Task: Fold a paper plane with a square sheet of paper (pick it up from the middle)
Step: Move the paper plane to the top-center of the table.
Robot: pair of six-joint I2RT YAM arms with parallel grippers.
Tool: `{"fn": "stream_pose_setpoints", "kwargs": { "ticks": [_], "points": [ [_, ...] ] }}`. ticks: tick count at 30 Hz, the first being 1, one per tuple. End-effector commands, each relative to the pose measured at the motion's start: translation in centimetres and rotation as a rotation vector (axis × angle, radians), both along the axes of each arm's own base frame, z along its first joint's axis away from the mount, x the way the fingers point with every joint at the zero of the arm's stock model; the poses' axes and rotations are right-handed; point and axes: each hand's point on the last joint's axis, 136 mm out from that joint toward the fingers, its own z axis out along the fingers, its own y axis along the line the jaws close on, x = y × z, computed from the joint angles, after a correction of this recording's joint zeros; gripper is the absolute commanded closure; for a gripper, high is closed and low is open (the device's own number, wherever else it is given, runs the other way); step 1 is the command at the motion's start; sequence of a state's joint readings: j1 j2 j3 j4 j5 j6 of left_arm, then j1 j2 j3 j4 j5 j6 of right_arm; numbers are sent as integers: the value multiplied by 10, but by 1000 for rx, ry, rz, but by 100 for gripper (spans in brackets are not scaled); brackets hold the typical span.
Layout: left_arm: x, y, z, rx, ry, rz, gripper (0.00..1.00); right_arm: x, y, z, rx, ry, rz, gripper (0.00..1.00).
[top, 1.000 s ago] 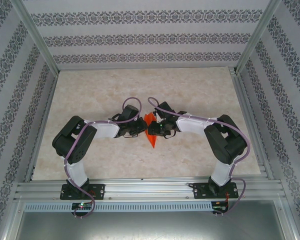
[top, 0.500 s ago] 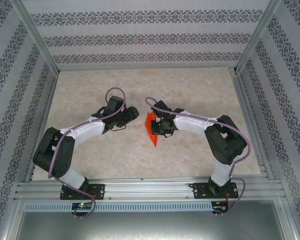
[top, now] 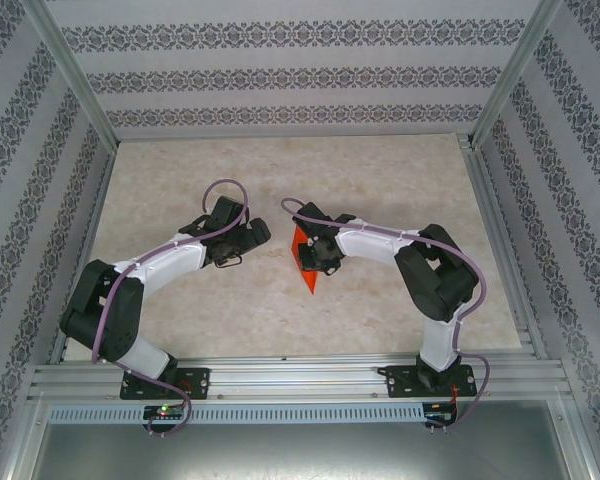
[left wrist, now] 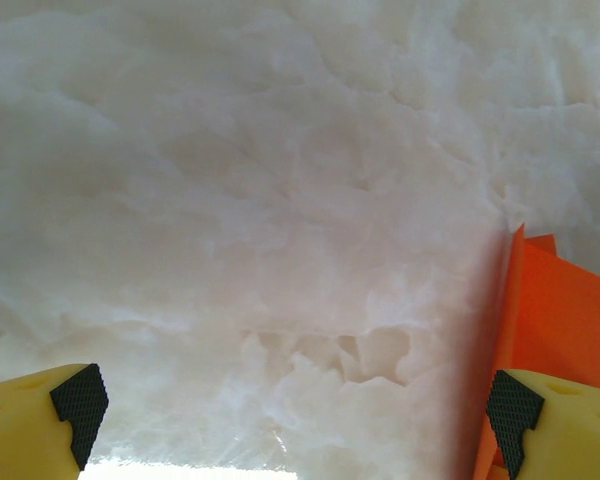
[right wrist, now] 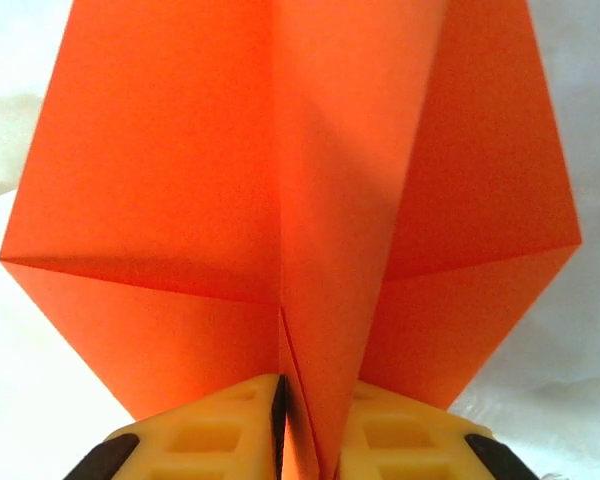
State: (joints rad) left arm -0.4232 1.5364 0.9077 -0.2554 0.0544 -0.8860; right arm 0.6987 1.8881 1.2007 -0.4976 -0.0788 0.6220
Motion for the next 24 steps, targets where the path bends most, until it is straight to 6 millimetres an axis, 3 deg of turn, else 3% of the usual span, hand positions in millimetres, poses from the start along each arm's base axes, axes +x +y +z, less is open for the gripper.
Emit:
{"fn": "stream_pose_setpoints", "kwargs": {
  "ticks": [1, 11, 20, 24],
  "points": [
    [2, 11, 8, 48, -5, 17, 0, 1, -2, -2, -47, -4, 1, 81],
    [0, 15, 6, 60, 9, 25, 0, 0, -1, -12, -75, 18, 3, 82],
    [-1, 17, 5, 66, 18, 24, 0, 10, -9, 13, -115, -59, -1, 92],
    [-2, 18, 3, 70, 24, 25, 0, 14, -16, 13, -156, -75, 1, 93]
  ]
}}
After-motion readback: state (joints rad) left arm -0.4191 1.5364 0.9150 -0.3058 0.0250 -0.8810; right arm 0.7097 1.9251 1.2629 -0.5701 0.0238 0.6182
